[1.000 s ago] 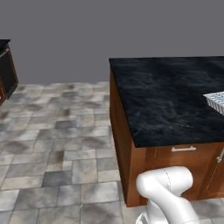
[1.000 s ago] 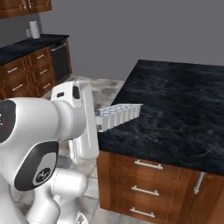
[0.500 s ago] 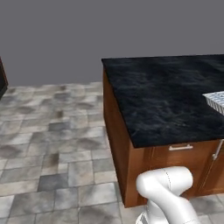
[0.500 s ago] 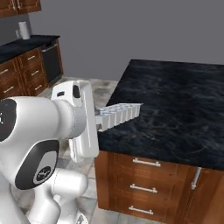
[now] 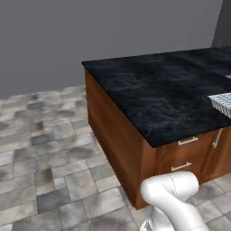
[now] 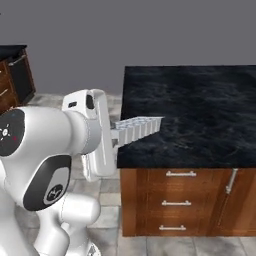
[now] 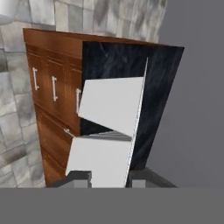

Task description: Open the freezer door, pick up the ice cube tray from the freezer, and place it on the dining counter.

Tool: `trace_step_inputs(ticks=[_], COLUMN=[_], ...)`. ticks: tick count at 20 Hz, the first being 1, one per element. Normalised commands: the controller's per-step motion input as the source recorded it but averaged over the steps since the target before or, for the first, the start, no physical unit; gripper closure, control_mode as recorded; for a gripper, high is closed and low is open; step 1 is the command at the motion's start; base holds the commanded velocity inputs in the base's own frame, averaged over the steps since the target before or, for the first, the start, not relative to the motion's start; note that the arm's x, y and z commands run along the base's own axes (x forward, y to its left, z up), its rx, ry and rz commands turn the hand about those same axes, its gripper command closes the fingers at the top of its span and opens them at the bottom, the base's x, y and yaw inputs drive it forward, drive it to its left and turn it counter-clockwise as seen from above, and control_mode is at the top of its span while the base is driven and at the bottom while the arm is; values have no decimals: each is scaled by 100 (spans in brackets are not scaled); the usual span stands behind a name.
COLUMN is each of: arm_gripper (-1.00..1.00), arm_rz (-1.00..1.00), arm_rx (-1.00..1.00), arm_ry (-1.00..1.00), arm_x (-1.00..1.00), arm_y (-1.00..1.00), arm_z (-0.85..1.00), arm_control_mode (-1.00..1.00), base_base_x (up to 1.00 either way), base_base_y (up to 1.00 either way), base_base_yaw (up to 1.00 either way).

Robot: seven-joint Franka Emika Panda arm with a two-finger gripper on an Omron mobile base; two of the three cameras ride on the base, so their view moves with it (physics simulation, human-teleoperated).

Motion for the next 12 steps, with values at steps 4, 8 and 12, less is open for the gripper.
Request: trace_step_inputs(ticks=[4,8,12], arm_gripper=[100,100,100], arm_rz=[0,0,0], arm_rx=[0,0,0], arm_ry=[0,0,0], arm_x=[0,0,0], arm_y=[0,0,0], arm_z=[0,0,0], arm_control_mode=[100,100,100], base_base_x=[29,39,38], base_base_y=[96,82,50], base_base_yaw=[-50,-50,-49])
